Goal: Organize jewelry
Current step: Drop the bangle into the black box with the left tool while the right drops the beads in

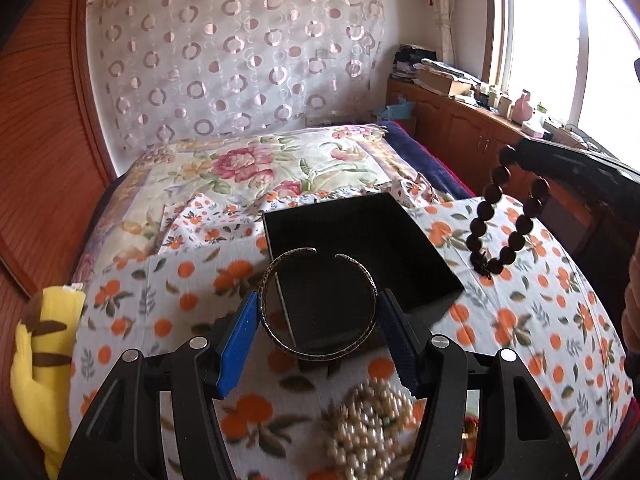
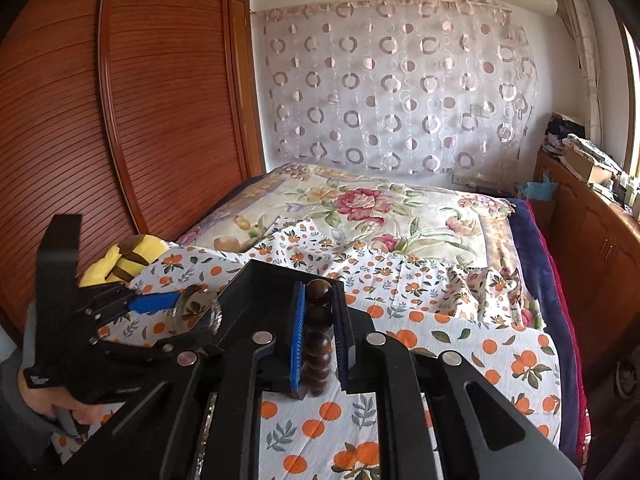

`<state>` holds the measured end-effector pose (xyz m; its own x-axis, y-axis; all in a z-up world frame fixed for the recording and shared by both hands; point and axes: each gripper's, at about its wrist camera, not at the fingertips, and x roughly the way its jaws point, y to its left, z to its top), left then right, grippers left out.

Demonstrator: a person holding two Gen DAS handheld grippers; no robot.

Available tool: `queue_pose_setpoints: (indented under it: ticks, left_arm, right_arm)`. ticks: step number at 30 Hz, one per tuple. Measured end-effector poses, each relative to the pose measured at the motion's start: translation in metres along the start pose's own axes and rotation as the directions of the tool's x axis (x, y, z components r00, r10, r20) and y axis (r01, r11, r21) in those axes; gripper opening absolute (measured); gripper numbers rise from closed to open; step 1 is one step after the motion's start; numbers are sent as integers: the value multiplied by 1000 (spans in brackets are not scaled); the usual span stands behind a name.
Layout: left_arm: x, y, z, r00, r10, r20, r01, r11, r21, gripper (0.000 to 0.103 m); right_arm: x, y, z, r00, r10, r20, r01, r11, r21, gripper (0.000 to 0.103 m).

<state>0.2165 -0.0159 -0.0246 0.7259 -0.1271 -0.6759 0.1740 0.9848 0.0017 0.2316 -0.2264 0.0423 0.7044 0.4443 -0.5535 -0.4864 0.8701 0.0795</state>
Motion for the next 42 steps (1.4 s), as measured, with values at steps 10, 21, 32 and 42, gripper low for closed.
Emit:
queue_pose_setpoints:
  ticks: [10, 21, 32, 42]
  left_arm:
    - [19, 2, 18, 1000, -23, -7, 22, 999, -27, 67]
    - [-10, 29, -10, 1000, -8, 8, 9, 998, -54, 67]
    - [-22, 32, -67, 998, -43, -35, 40, 997, -64, 67]
    - [-30, 21, -96, 992, -104, -75, 99, 993, -61, 65]
  right_arm:
    - [10, -1, 7, 1000, 14, -10, -14, 1000, 11, 15]
    - [31, 21, 17, 995, 99, 5, -99, 995, 16, 15]
    - [52, 39, -6, 993, 88, -80, -89, 996, -18, 37]
    - [21, 35, -62, 991, 67, -118, -71, 997, -29, 37]
